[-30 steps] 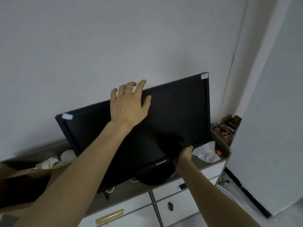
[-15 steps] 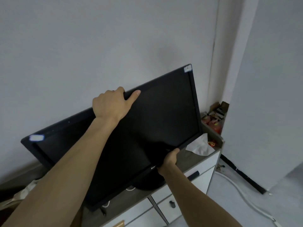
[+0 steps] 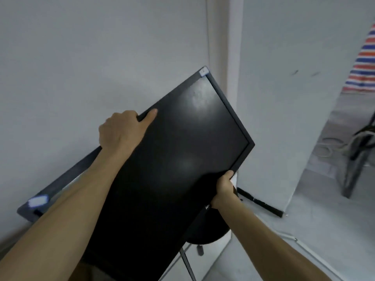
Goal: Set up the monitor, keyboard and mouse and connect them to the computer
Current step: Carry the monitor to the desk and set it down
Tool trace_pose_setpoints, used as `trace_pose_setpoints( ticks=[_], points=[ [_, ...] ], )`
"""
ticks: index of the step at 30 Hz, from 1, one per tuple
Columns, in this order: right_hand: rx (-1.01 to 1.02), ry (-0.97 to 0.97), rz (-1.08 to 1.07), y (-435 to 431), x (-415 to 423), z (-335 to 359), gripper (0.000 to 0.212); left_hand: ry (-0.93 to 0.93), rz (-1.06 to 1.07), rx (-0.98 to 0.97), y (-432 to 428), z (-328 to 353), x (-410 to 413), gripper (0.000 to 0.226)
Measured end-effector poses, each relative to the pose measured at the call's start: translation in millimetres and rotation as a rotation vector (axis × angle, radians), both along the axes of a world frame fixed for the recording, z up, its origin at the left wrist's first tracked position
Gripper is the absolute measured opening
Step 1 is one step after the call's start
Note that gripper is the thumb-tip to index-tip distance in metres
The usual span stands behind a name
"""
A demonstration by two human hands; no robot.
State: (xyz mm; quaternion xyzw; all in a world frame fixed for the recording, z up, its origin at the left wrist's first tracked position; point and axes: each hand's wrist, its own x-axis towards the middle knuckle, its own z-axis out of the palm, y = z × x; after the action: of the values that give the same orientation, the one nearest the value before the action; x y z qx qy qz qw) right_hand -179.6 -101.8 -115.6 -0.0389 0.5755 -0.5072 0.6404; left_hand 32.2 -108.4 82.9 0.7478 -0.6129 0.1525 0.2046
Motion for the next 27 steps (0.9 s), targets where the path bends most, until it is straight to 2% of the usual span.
trace_pose_setpoints(
  ticks=[2,4,9,16,21,27],
  points=[
    [-0.060,0.083,-0.073,13,-28,17,0.072,0.093,-0.064,-0.016,6,-3,-9,0.083],
    [-0.095,0.163,-0.162,31,-61,27,0.077,0.184,-0.131,-0.017,12,-11,-26,0.083],
    [-0.087,0.408,-0.379,89,-157,40,0.081,0.404,-0.250,0.062,31,-53,-100,0.079],
    [-0.032,0.498,-0.582,193,-287,33,0.079,0.593,-0.422,0.220,77,-120,-233,0.075],
    [0.072,0.484,-0.727,306,-388,2,0.076,0.581,-0.569,0.382,137,-158,-363,0.073],
    [0.183,0.450,-0.818,426,-492,-22,0.077,0.570,-0.648,0.532,220,-203,-502,0.072]
  ],
)
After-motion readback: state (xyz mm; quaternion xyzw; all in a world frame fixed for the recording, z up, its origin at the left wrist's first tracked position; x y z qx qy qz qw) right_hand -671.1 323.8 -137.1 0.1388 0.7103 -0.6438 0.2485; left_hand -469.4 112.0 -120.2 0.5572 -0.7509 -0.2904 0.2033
